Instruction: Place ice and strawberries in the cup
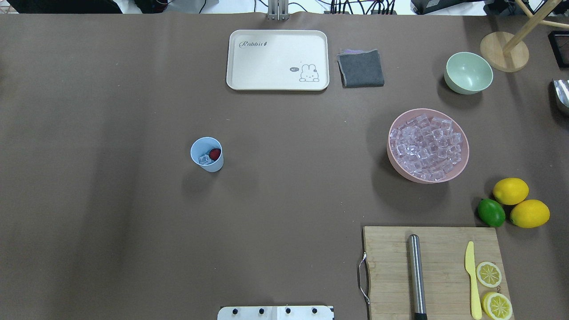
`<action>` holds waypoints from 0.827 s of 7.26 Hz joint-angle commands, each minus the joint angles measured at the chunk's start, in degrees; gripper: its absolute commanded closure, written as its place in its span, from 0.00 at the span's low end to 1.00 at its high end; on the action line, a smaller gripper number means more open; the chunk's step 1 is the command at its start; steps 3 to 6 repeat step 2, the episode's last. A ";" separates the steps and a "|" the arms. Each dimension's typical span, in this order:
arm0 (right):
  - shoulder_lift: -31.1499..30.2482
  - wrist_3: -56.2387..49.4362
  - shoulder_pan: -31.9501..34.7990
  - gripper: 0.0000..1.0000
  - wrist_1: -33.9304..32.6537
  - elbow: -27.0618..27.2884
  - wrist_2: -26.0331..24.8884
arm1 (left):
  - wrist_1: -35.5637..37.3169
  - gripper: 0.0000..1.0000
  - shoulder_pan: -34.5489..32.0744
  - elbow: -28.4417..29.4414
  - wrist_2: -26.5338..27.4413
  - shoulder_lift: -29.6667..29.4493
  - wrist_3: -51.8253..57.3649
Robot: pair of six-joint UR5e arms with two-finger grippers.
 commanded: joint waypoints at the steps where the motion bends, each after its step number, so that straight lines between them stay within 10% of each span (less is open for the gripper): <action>1: 0.02 0.00 0.00 0.00 0.00 0.09 0.01 | -0.07 0.02 0.00 -0.04 0.02 0.00 0.00; 6: 0.02 0.00 0.00 0.00 0.00 0.09 0.01 | -0.07 0.02 0.00 -0.04 0.02 0.00 0.00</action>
